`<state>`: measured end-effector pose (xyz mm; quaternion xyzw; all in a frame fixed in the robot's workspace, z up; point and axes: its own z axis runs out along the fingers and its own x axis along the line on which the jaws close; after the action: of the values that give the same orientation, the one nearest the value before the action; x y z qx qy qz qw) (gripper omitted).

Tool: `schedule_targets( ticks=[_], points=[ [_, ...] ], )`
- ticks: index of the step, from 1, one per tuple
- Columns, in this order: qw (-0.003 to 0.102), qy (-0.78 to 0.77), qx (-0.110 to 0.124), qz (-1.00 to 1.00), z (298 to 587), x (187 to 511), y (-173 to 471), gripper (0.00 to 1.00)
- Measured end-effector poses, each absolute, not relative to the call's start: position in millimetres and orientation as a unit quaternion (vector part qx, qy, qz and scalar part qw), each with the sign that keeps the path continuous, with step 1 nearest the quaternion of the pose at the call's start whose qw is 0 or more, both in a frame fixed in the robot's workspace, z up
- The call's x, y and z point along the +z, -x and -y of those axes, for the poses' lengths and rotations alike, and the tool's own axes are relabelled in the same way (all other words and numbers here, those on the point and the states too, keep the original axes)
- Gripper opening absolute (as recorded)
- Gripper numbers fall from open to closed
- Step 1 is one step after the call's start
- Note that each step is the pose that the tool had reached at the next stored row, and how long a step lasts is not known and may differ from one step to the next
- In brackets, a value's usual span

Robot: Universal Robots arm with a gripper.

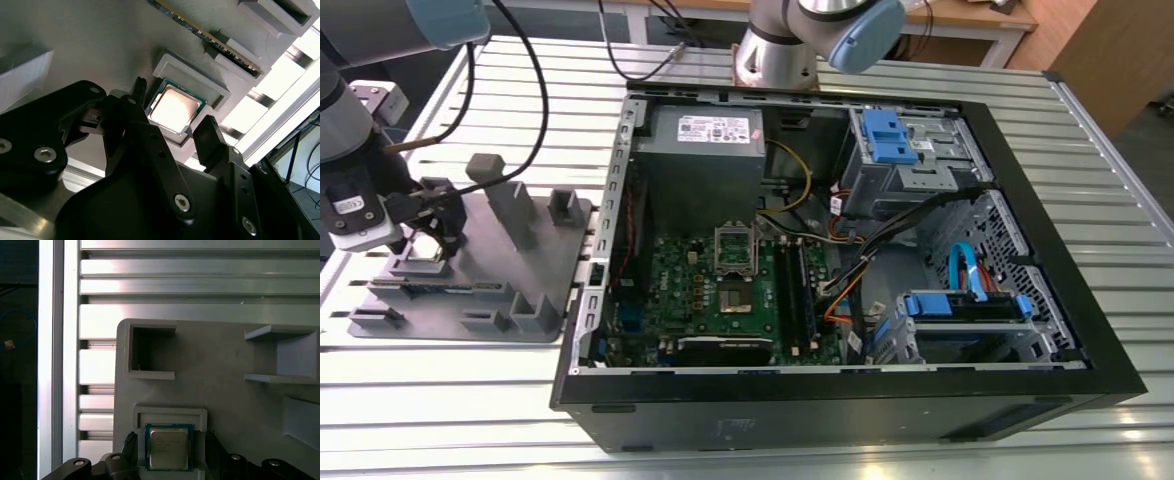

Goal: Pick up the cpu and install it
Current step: 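Pick up the cpu and move it towards the insertion slot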

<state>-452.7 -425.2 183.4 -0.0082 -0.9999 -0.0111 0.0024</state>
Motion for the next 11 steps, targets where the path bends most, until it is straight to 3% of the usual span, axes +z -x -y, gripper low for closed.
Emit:
schedule_targets(
  ticks=[11],
  points=[
    [0.002, 0.008, -0.011, 1.000, 425.2, 183.4, 452.7, 0.63]
  ],
)
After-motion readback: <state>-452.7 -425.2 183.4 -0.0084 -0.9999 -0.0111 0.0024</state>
